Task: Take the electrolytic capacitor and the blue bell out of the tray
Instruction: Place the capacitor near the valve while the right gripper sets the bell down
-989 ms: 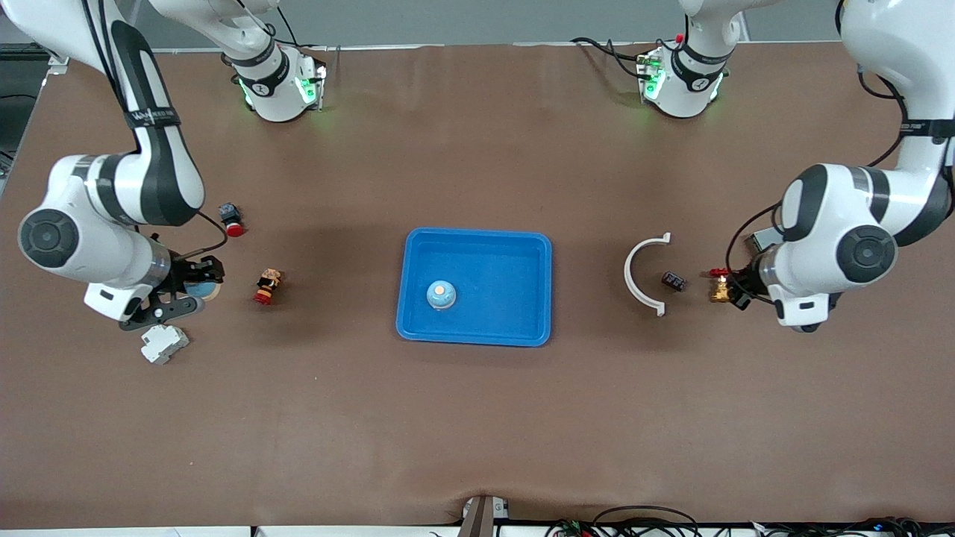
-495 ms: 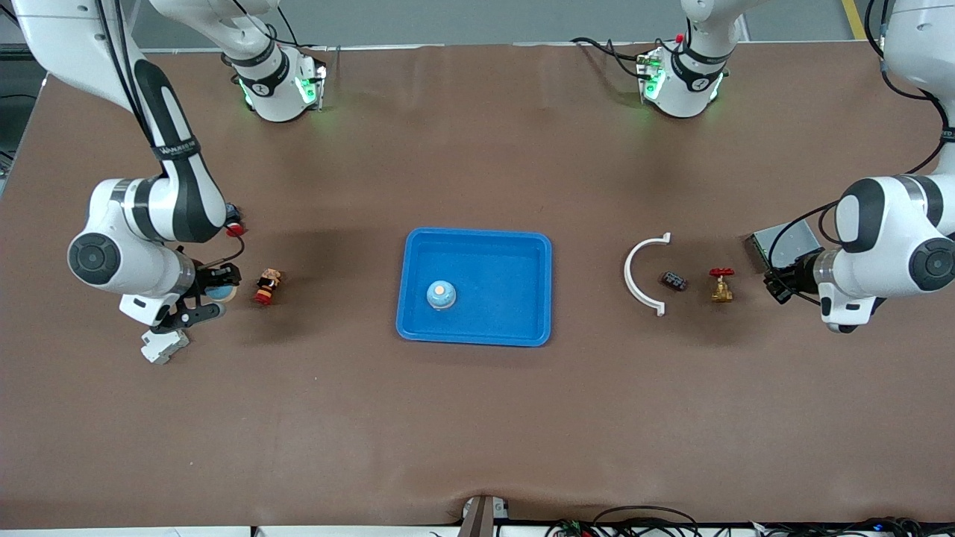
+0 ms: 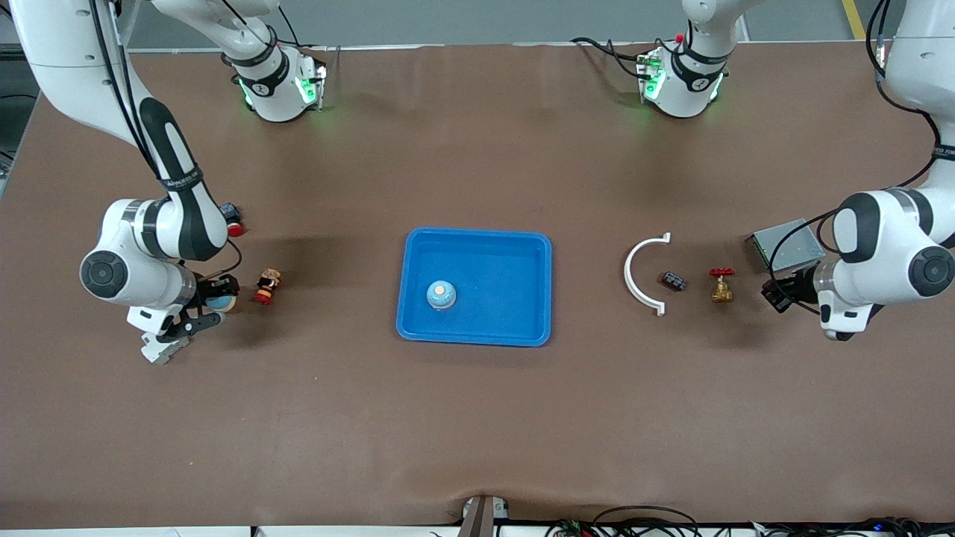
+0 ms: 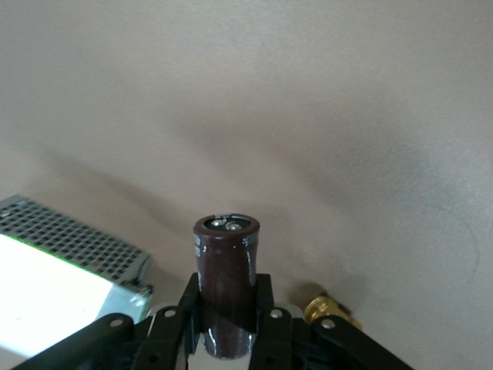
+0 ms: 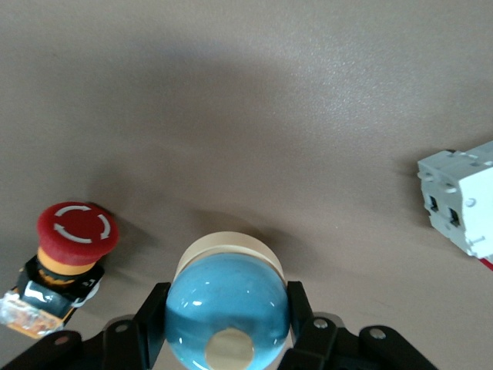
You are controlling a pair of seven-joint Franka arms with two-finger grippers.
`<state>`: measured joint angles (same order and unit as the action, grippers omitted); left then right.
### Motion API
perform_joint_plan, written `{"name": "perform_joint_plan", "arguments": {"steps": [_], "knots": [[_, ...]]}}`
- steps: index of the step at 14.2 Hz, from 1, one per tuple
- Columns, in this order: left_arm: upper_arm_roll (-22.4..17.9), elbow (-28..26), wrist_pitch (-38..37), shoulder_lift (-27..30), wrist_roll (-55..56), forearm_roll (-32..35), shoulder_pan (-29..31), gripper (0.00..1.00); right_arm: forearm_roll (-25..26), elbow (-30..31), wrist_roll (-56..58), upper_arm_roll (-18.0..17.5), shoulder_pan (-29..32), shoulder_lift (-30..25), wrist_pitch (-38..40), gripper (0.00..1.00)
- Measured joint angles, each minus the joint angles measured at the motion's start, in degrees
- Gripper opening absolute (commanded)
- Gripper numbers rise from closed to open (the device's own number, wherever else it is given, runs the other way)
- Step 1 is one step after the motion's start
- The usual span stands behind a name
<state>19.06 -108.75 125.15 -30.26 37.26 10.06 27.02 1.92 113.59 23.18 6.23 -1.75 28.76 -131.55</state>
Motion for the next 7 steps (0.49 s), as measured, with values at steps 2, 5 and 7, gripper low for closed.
{"name": "perform_joint_plan", "arguments": {"steps": [2, 5, 7], "knots": [[0.08, 0.69, 0.79, -1.41, 0.04, -0.08, -0.01, 1.00, 0.00, 0.00, 0.10, -0.01, 0.04, 0.36, -0.55, 0.22], [0.12, 1.43, 0.82, -2.19, 0.11, -1.35, -0.02, 1.00, 0.00, 0.00, 0.16, -0.01, 0.12, 0.60, -1.23, 0.22], [0.40, 1.97, 0.80, -2.17, 0.31, -1.51, -0.05, 1.00, 0.00, 0.01, 0.18, -0.01, 0.13, 0.91, -1.53, 0.22]]}}
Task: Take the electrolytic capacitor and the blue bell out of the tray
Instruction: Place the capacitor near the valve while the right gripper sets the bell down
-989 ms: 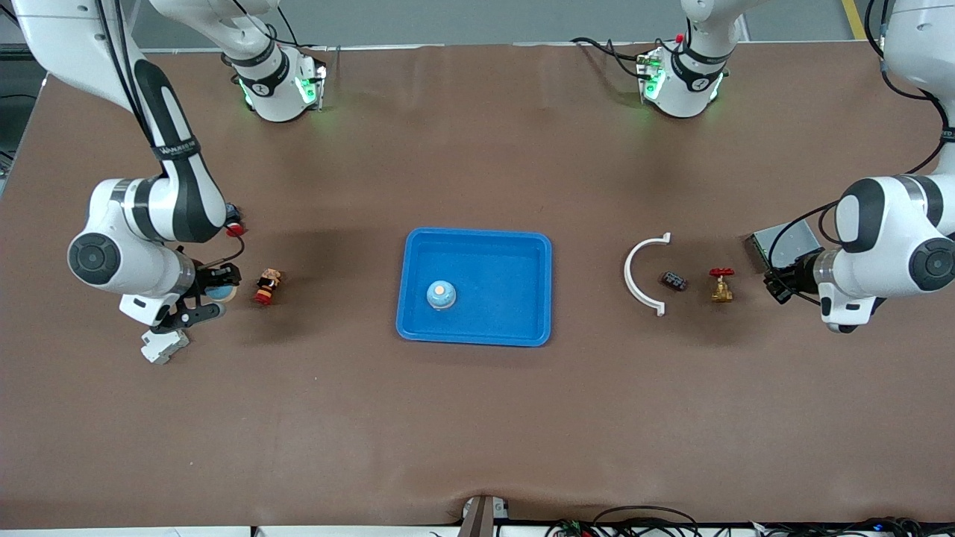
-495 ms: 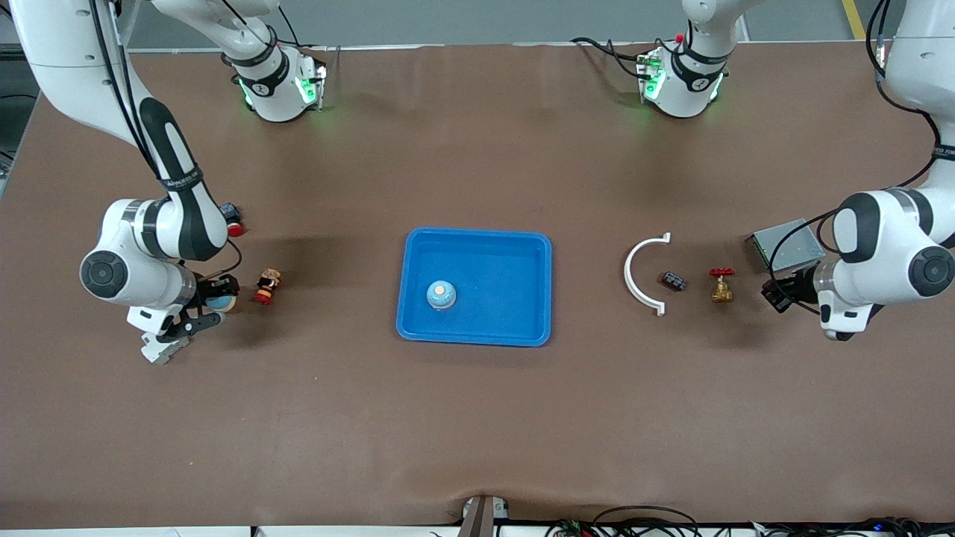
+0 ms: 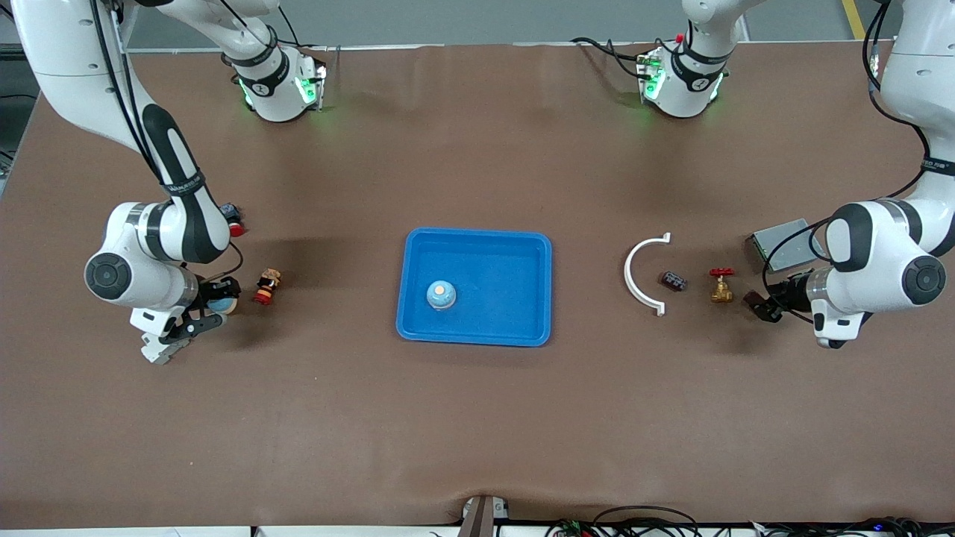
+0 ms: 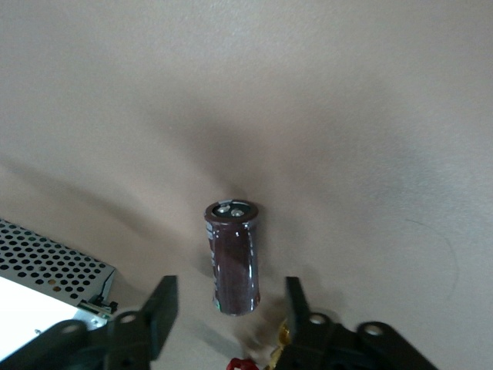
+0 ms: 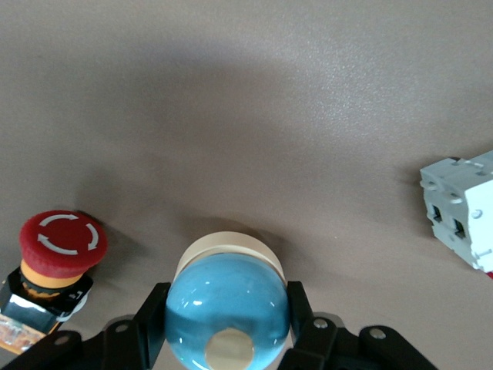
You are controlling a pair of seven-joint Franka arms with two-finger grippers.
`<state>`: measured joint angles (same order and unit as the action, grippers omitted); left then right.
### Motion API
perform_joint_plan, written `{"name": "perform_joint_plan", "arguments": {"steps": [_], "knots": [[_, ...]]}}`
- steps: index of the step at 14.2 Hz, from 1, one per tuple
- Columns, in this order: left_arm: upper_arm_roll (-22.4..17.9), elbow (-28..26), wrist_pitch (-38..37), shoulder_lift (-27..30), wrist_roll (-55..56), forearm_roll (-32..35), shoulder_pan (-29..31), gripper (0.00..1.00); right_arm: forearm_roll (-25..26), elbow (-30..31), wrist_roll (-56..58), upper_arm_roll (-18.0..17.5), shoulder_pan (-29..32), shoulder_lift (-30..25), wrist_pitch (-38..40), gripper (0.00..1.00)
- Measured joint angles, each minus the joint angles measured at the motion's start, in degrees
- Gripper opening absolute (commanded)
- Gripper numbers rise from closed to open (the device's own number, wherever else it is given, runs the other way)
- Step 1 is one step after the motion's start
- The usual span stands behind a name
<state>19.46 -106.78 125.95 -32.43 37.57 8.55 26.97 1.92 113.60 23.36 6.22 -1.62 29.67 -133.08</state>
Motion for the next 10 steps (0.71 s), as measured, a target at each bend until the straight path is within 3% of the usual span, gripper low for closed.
{"name": "perform_joint_plan", "arguments": {"steps": [3, 7, 8, 10], "knots": [[1.05, 1.29, -1.12, 0.55, 0.59, -0.04, -0.05, 1.00, 0.00, 0.00, 0.01, 0.00, 0.17, 0.50, -0.24, 0.23], [1.95, 7.46, -10.25, 2.59, 0.56, -0.07, 0.03, 1.00, 0.00, 0.00, 1.38, -0.02, 0.62, 0.80, -0.81, 0.25], [2.81, 9.52, -12.91, 3.11, 0.53, -0.37, 0.16, 1.00, 0.00, 0.01, 1.89, -0.02, 0.86, 0.88, -1.11, 0.30], [5.08, 13.11, -16.94, 4.53, 0.61, -1.08, 0.09, 1.00, 0.00, 0.01, 2.35, -0.03, 1.22, 1.04, -1.25, 0.51]]}}
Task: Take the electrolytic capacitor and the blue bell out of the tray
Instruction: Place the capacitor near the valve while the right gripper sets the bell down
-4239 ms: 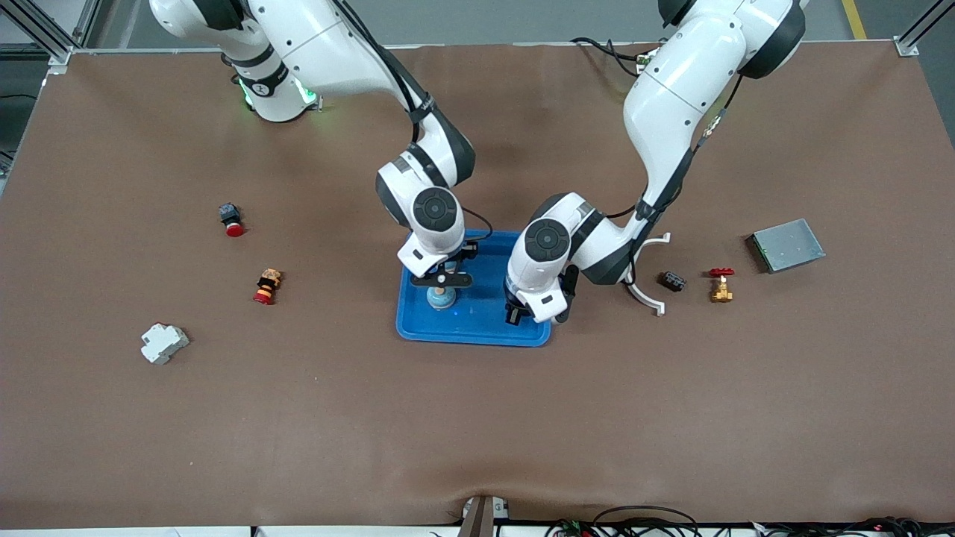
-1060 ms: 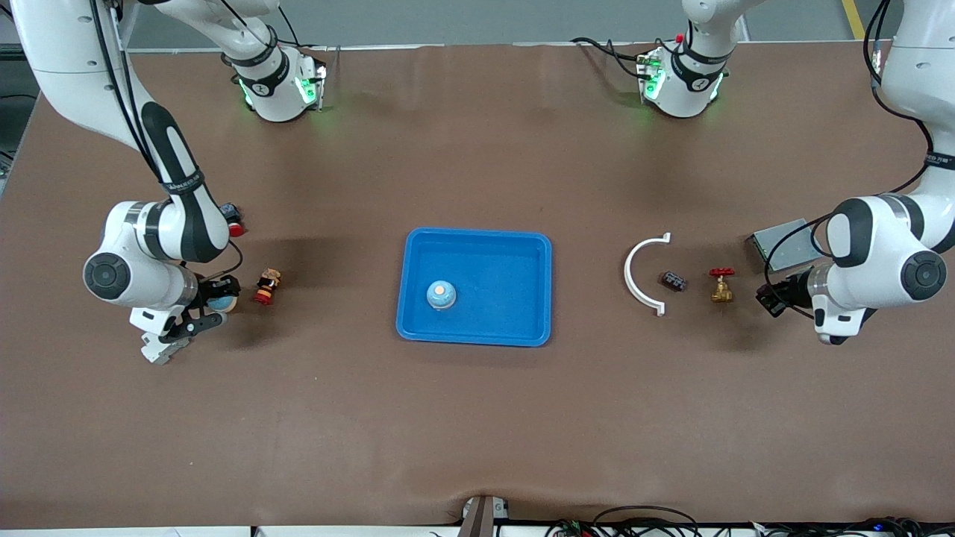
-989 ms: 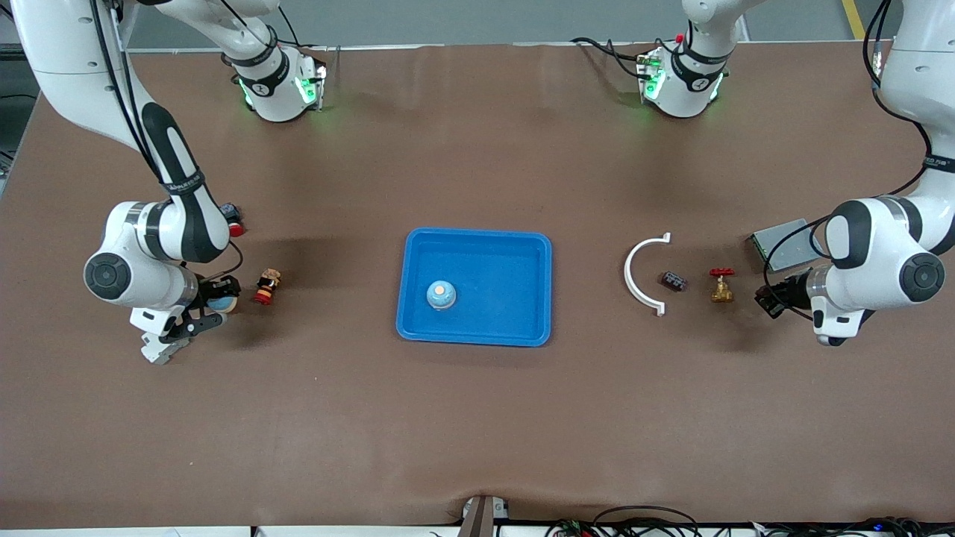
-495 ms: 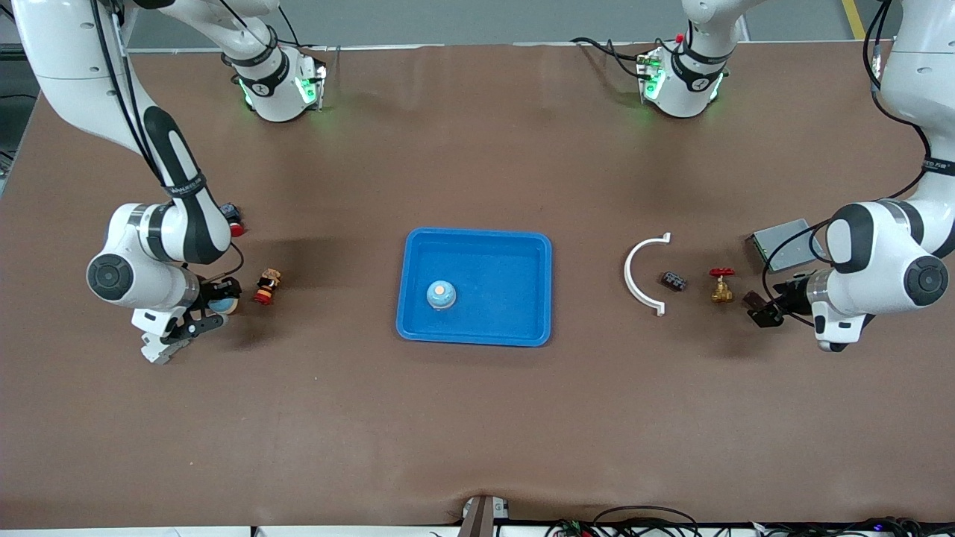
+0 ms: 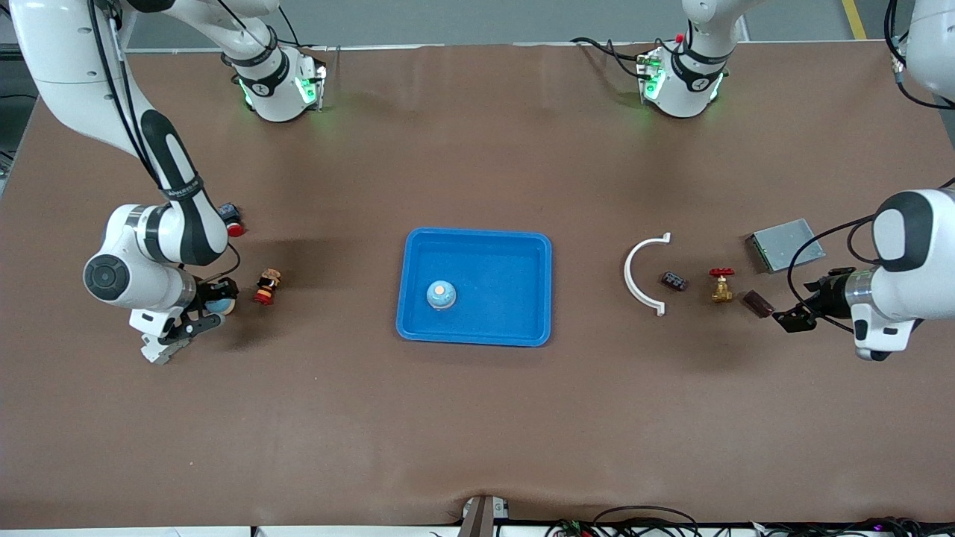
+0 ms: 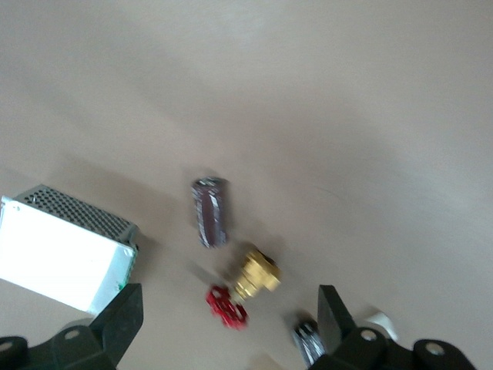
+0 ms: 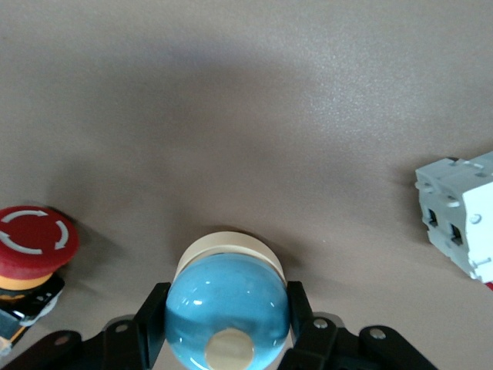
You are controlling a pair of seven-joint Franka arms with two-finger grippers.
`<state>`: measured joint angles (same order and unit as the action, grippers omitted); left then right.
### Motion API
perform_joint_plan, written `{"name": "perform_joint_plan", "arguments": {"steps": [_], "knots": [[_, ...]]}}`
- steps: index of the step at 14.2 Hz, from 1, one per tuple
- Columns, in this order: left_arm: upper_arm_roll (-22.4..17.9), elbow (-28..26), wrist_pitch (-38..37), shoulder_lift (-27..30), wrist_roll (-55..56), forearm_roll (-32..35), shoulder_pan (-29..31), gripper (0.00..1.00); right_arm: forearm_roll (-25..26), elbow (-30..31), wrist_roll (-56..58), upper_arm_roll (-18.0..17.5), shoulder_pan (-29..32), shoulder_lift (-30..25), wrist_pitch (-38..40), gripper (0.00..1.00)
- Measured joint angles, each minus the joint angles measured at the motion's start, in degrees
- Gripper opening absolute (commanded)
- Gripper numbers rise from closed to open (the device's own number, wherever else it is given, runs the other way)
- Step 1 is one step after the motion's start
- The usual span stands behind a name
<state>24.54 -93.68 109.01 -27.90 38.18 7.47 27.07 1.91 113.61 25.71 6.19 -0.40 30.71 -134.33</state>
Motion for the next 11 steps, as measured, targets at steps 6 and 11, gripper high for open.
{"name": "perform_joint_plan", "arguments": {"steps": [6, 11], "knots": [[4.32, 1.98, -4.55, 6.46, -0.90, -0.04, -0.18, 1.00, -0.02, -0.03, 0.12, -0.25, 0.06, 0.03, 0.62, 1.00], [6.60, 5.00, -11.86, 11.88, -2.90, -0.05, -0.21, 1.00, -6.66, -2.86, -0.20, -0.69, 0.04, -0.80, 9.90, 1.00]]}}
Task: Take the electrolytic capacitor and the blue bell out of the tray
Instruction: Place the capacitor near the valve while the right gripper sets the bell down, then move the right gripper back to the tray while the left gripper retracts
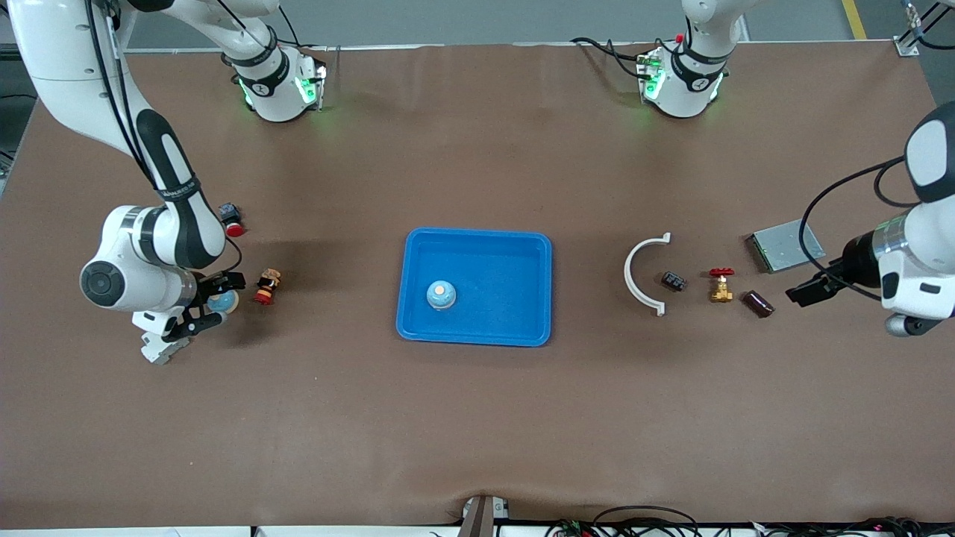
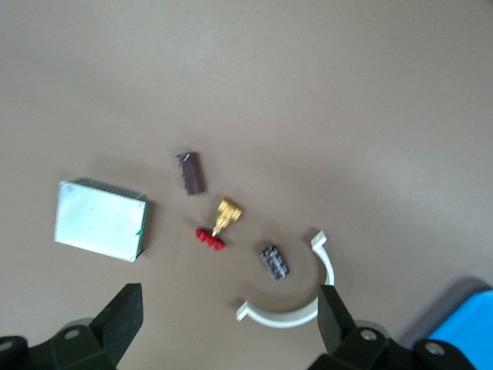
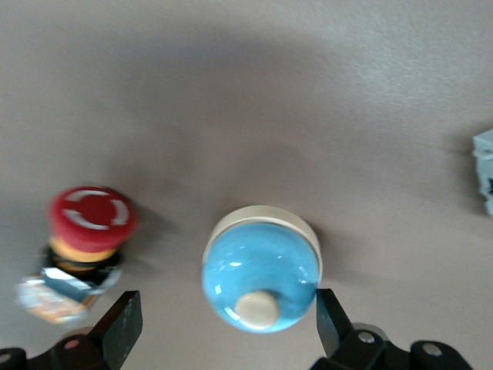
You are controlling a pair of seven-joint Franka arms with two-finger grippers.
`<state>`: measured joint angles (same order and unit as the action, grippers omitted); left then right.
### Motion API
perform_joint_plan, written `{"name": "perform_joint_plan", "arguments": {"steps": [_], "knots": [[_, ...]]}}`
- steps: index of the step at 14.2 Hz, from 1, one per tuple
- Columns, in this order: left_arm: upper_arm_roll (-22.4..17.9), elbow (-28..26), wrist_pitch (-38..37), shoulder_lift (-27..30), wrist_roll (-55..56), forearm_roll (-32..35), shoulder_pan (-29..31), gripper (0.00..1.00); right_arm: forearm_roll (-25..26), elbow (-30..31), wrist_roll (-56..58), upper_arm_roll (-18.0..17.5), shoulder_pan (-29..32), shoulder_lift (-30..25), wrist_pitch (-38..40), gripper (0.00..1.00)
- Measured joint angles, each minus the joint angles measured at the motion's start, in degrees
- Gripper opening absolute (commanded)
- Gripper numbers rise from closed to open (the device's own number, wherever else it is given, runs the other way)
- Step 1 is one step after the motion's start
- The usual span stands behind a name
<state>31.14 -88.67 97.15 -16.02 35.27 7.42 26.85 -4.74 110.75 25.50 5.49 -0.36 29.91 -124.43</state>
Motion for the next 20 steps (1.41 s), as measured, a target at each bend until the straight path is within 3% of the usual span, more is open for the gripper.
{"name": "perform_joint_plan", "arguments": {"steps": [4, 8, 15, 20], "knots": [[1.43, 5.98, -7.12, 0.44, -3.98, 0.00, 0.01, 1.00, -2.61, -3.18, -8.79, -0.76, -1.77, -2.85, 7.02, 1.00], [1.07, 7.81, -8.19, 3.42, -10.14, -0.04, -1.10, 1.00, -2.80, -3.40, -19.58, -1.02, -6.43, -4.73, 8.27, 1.00], [-14.41, 7.22, -13.55, 10.78, -21.03, -0.09, -16.77, 1.00, -4.05, -3.57, -34.50, -1.26, -13.08, -6.11, 8.02, 1.00], [-23.78, 1.35, -14.14, 17.26, -26.84, -0.70, -24.30, 1.00, -5.61, -4.68, -48.62, -1.37, -21.53, -7.07, 4.25, 1.00]]}}
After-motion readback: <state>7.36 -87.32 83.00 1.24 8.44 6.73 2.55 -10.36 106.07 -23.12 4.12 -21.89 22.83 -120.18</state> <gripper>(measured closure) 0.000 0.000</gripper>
